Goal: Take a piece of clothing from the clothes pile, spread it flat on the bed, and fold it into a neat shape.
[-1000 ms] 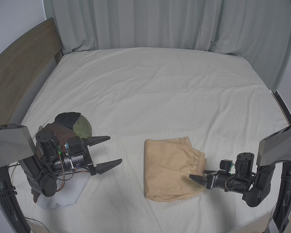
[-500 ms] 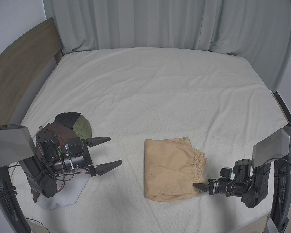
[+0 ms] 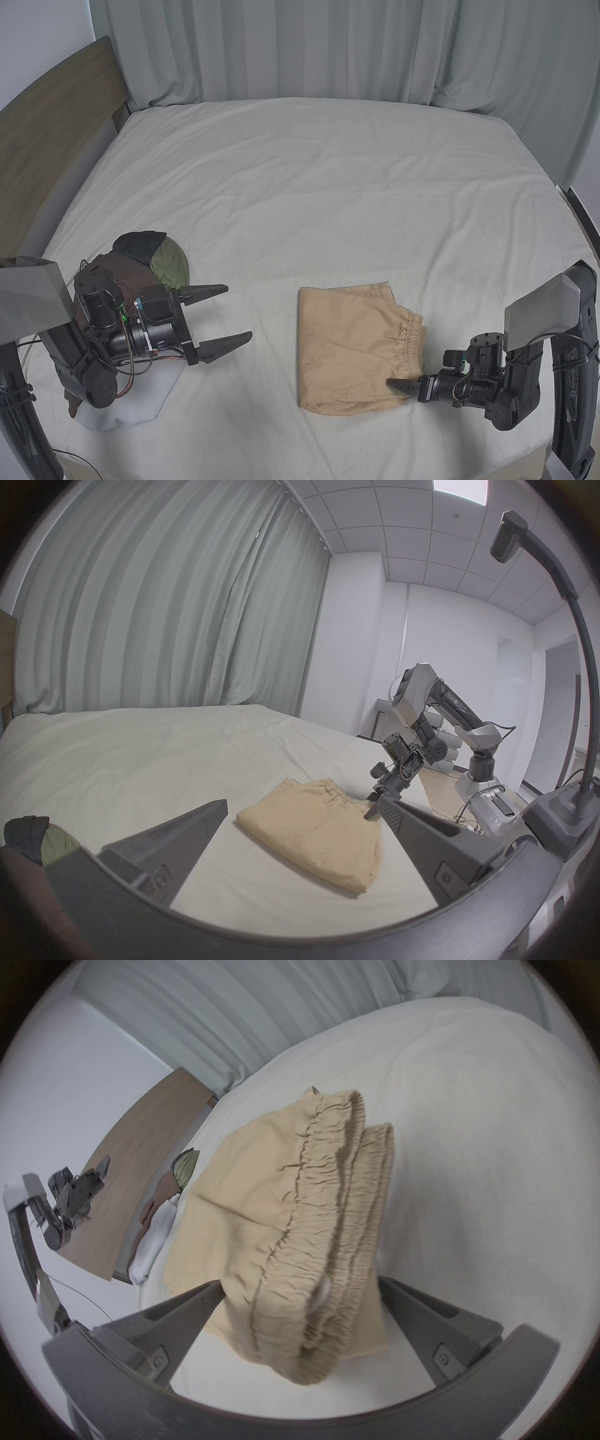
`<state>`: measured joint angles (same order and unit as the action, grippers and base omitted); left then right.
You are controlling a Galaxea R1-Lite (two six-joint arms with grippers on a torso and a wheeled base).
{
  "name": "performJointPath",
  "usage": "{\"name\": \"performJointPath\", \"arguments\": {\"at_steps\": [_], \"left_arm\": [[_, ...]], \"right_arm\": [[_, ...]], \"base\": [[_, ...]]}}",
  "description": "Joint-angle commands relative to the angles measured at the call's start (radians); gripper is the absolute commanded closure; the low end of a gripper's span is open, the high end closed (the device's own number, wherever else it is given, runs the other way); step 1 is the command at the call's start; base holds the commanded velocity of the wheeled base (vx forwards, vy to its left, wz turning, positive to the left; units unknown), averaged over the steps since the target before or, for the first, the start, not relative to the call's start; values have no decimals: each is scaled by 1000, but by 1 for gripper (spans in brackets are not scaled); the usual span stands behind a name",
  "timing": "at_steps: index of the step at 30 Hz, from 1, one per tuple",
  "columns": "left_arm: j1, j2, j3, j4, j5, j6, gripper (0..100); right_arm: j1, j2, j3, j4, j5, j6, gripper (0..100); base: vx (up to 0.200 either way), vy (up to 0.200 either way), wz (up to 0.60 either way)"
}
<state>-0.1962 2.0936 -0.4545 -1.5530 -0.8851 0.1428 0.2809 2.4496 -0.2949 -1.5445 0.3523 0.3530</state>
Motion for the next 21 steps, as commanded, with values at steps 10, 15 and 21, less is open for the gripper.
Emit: {"name": "performJointPath", "arguments": {"at_steps": [10,15,21], "left_arm": [[-2,6,8,-2,0,0,0],[-2,8,8,-1,2,0,0],[-3,8,10,-2,0,0,0]], "right_arm": [[60,0,-40,1,-7,84,0],[60,0,-40,0,-7,84,0],[60,0,-40,0,-7,84,0]], "base": [[0,0,0],[0,0,0],[0,0,0]]}}
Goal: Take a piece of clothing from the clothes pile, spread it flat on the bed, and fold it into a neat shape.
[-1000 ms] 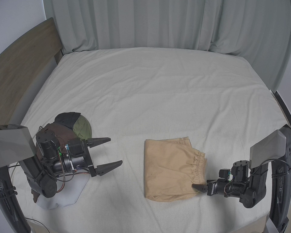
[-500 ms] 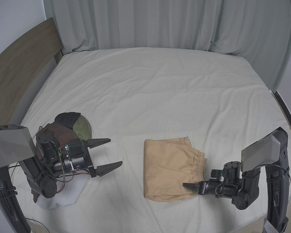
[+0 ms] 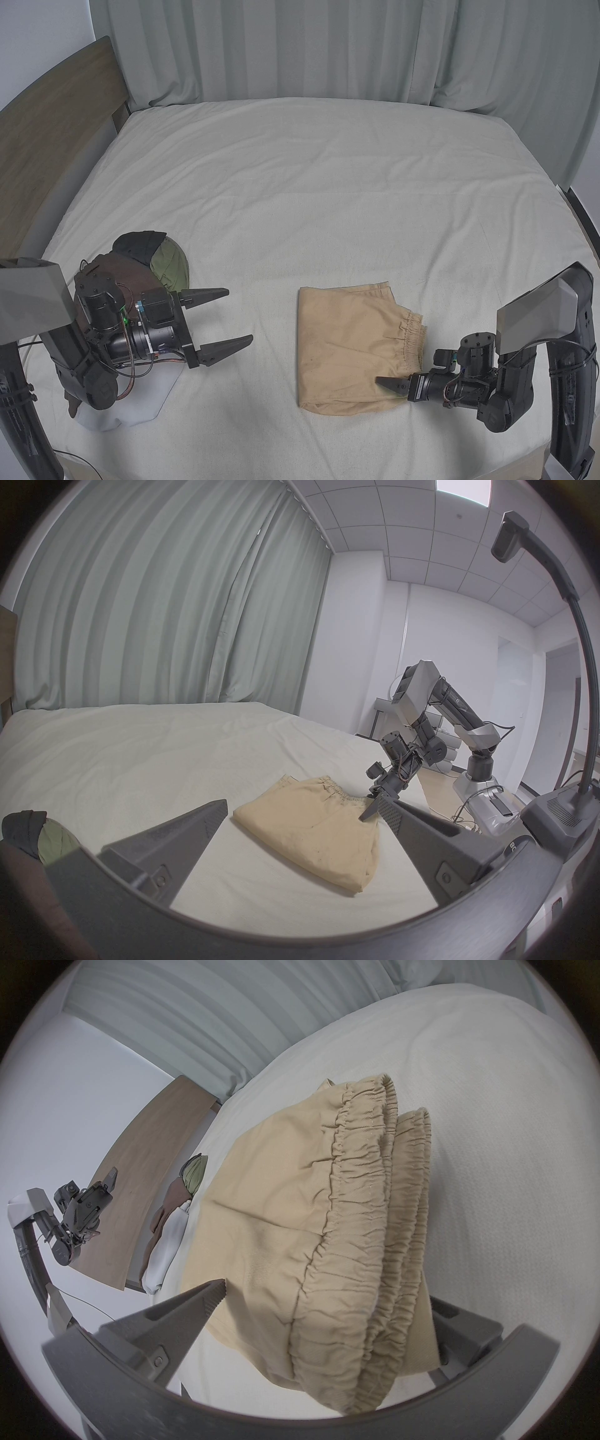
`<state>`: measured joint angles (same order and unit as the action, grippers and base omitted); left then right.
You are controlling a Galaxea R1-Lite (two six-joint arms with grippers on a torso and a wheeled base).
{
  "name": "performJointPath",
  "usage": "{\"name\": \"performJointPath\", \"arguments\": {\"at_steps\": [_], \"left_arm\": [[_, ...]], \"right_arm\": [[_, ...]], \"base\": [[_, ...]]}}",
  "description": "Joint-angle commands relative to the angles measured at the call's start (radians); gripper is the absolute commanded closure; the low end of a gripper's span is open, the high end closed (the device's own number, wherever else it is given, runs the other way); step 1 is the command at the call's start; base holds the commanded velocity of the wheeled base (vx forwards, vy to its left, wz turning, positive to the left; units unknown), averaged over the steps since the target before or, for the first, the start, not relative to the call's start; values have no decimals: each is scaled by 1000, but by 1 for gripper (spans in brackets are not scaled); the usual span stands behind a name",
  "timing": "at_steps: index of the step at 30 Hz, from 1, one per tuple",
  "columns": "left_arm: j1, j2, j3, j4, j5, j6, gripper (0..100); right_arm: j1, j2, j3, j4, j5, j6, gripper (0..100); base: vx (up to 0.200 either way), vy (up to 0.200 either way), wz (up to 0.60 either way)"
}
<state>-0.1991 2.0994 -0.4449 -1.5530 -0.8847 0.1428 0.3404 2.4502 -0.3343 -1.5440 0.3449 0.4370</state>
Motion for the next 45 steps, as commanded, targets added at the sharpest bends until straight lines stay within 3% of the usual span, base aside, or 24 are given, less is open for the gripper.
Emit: {"name": "performJointPath", "arguments": {"at_steps": [1,4,5,25,45], "left_arm": [[0,2,0,-2,0,0,0],[0,2,2,-1,0,1,0],[0,2,2,-2,0,0,0],[0,10,3,-2,1,1,0],[-2,7,5,-2,3,1,0]], "right_arm": [[0,0,0,-1,0,0,0],[0,0,0,-1,0,0,0],[0,0,1,-1,0,0,100],[3,-2,-2,-1,0,0,100],[68,-197,8,-4,5,0,100]], "base": [[0,0,0],[0,0,0],[0,0,0],[0,0,0],[0,0,0]]}}
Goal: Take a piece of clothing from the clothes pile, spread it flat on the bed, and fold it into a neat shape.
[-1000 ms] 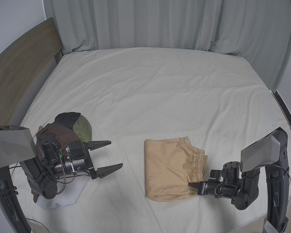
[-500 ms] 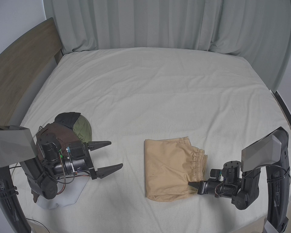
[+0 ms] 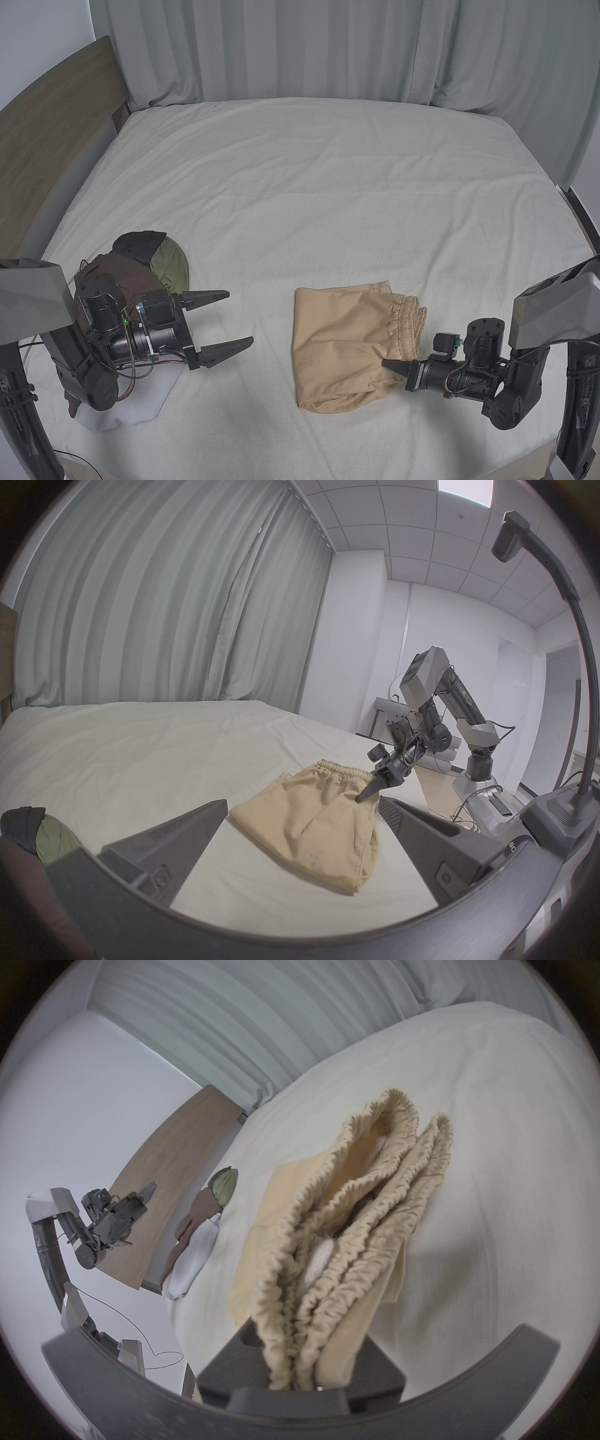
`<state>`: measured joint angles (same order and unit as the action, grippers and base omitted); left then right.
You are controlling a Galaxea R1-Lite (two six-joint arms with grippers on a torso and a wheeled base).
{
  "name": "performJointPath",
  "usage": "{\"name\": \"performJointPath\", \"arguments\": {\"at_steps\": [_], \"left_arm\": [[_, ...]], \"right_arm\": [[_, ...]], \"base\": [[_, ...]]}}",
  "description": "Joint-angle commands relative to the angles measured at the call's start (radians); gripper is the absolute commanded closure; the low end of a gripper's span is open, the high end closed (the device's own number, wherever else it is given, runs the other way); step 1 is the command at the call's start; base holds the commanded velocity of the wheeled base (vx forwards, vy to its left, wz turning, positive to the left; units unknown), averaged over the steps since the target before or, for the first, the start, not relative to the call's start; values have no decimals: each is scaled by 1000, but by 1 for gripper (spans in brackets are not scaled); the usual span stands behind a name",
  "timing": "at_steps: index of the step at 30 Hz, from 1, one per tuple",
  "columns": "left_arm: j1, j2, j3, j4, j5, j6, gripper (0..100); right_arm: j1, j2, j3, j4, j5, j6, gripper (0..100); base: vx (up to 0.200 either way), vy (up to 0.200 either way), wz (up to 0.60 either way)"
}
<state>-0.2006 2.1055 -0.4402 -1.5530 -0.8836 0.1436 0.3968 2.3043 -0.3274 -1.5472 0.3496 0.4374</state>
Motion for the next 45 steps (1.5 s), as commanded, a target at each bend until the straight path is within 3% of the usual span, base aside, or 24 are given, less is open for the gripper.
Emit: {"name": "performJointPath", "arguments": {"at_steps": [1,45], "left_arm": [[0,1,0,-1,2,-1,0],[4,-2,6,-1,0,-1,0]], "right_arm": [[13,-57,2,-1,0,0,100],[99,-240,25,1,0,3,100]], "base": [[0,0,0],[0,0,0]]}}
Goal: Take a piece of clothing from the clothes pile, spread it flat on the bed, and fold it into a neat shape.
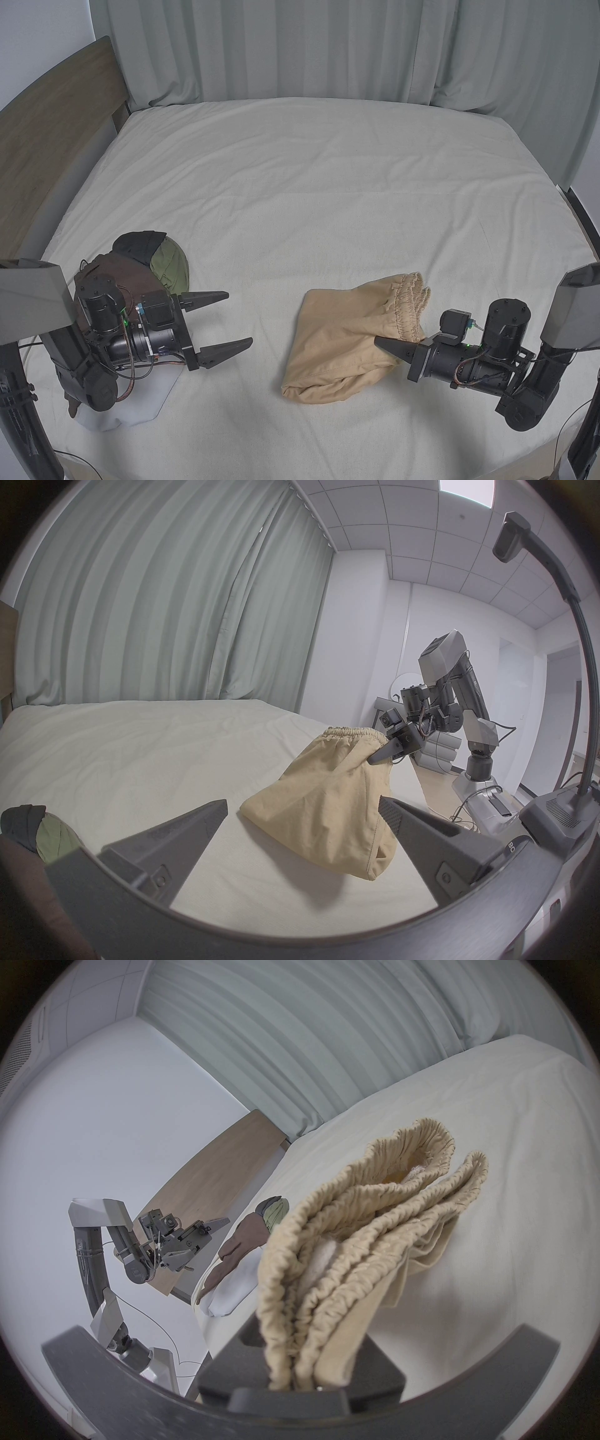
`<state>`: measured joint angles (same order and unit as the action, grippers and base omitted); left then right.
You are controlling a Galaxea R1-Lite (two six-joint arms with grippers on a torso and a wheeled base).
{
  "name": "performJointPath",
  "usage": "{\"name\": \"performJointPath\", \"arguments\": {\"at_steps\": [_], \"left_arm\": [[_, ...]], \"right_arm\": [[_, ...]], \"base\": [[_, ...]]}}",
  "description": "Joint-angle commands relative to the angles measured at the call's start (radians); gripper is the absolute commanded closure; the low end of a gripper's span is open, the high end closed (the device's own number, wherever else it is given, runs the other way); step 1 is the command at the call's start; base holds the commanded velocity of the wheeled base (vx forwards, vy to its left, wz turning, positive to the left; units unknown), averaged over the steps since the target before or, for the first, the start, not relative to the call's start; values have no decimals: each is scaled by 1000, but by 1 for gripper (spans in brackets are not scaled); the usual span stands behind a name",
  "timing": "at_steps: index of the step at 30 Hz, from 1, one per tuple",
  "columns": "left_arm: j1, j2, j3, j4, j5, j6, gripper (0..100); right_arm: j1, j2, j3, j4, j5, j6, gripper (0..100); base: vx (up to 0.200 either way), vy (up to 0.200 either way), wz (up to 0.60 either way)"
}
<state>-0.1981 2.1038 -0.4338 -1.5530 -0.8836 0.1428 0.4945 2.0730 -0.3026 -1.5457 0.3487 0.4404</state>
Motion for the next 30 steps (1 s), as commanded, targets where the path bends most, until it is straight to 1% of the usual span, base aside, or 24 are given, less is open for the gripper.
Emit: {"name": "performJointPath", "arguments": {"at_steps": [1,12,15,18,22,30], "left_arm": [[3,-2,0,-1,0,0,0],[8,-24,27,-2,-1,1,0],[9,-28,27,-1,-1,1,0],[23,-39,37,-1,2,1,0],[34,-44,37,-1,0,1,0],[58,-47,40,-1,0,1,0]], "right_arm": [[4,-8,0,-1,1,0,100],[16,-34,-9,-1,1,0,100],[32,-36,-18,-1,3,0,100],[35,-36,-20,-1,9,0,100],[27,-36,-50,-1,39,0,100],[38,-37,-90,1,41,0,100]], "base": [[0,0,0],[0,0,0],[0,0,0],[0,0,0],[0,0,0],[0,0,0]]}}
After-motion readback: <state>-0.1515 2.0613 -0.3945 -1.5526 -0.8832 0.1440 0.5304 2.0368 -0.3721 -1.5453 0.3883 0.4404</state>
